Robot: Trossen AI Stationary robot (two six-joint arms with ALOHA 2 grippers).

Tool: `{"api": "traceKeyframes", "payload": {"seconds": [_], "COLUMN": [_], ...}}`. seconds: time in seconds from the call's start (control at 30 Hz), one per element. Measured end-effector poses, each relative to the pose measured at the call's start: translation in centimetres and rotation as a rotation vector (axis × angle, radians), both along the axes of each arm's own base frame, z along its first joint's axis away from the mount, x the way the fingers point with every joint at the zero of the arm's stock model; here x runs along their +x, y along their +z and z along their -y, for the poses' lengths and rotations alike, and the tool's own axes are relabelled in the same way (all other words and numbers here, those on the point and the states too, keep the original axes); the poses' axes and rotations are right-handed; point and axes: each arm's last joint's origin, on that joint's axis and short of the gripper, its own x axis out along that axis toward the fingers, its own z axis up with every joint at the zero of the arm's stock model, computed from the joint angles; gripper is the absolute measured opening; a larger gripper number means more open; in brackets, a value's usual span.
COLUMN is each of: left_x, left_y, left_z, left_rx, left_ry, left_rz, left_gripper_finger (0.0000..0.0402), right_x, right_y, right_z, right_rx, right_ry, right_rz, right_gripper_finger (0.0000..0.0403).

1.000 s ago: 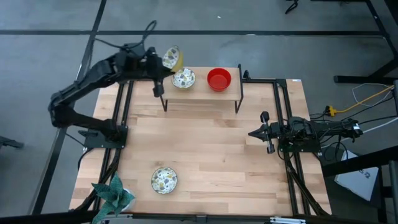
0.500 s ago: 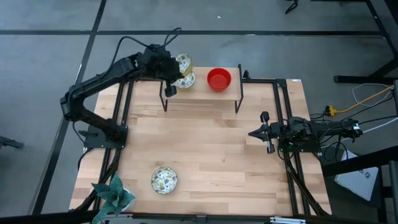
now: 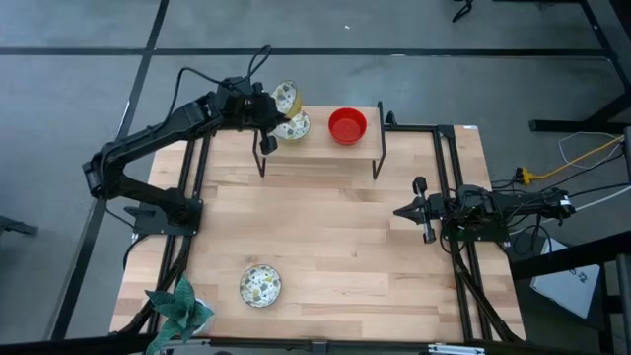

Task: Pick & Place Mini bowls
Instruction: Stack the right white patterned bowl on top of the white patterned bowl on the shelf

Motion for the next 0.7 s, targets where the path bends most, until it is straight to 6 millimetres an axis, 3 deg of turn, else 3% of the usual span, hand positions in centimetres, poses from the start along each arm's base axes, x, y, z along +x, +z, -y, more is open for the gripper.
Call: {"api": "traceKeyframes", "payload": {"seconds": [0.1, 0.3, 0.7], "left_x": [0.0, 0.1, 1.8], "left_y": [-1.2, -1.6, -3.9], "left_z": [-0.3, -0.5, -0.6], "left_rx": [-0.021, -0.012, -0.041], "left_ry": [0.004, 0.005, -0.043], "left_rz": [-0.044, -0.074, -0.201], "left_gripper_finger": [0.0004, 0.0004, 0.0004], "right_x": [0.0, 0.0, 0.0], "right_y": [0.0, 0.0, 0.0], "right_z": [0.0, 0.0, 0.0], "right_rx": [0.0, 0.009, -0.006], "right_ry": [0.0, 0.0, -0.007], "right_rz": [0.0, -0.001, 0.0], "right_gripper_finger": [0.0006, 0.0006, 0.0006]}}
